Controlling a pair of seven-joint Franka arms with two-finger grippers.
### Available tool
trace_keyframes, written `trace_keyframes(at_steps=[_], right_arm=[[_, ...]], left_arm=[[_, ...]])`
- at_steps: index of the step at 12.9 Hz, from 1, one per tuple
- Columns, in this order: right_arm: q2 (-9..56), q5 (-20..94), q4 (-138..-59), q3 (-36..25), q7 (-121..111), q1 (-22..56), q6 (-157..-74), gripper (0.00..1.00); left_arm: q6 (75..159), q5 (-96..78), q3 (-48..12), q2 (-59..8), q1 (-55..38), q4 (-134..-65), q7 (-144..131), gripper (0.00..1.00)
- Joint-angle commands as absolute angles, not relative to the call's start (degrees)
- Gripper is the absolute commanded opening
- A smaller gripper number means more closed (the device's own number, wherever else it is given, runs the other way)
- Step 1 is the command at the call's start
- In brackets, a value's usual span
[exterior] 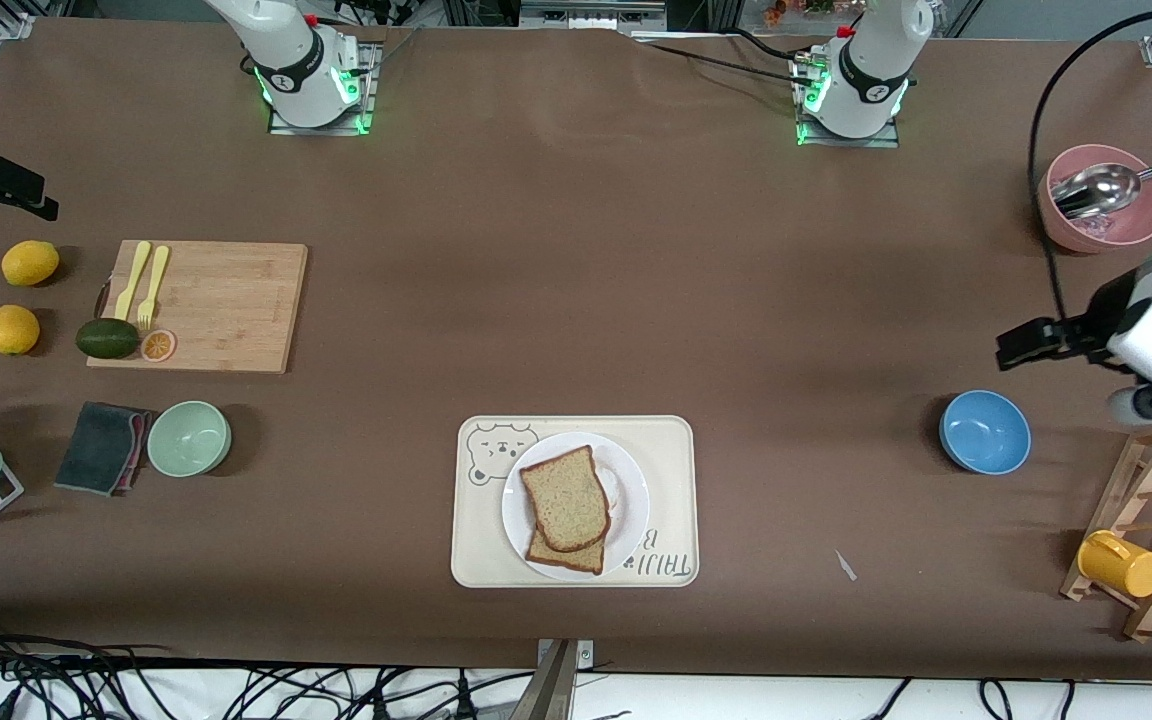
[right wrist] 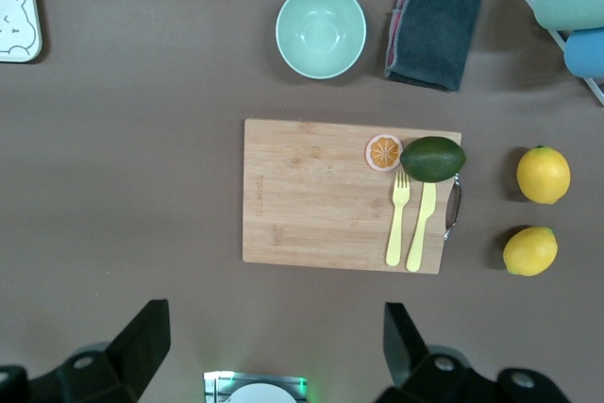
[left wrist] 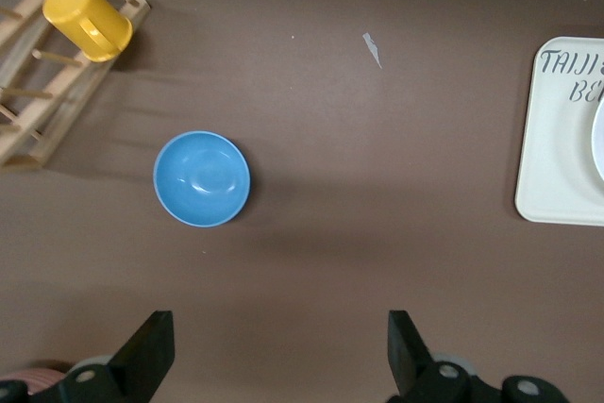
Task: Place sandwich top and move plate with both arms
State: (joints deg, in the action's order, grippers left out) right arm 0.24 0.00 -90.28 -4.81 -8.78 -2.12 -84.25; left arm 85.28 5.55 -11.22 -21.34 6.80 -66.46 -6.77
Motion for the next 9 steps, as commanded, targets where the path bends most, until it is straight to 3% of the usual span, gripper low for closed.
trace_keyframes(at_steps=[1, 9], right_arm=[[-0.5, -0.6, -90.1, -4.4, -9.1, -2.5, -83.5, 1.00], [-0.5, -0.7, -90.1, -4.3, -9.1, -2.5, -83.5, 1.00]], left_arm=[[84.7, 5.9, -11.6, -17.2, 9.8, -69.7, 0.9, 0.99], [80.7, 3.8, -11.7, -12.3, 14.1, -70.0, 8.2, 0.99]])
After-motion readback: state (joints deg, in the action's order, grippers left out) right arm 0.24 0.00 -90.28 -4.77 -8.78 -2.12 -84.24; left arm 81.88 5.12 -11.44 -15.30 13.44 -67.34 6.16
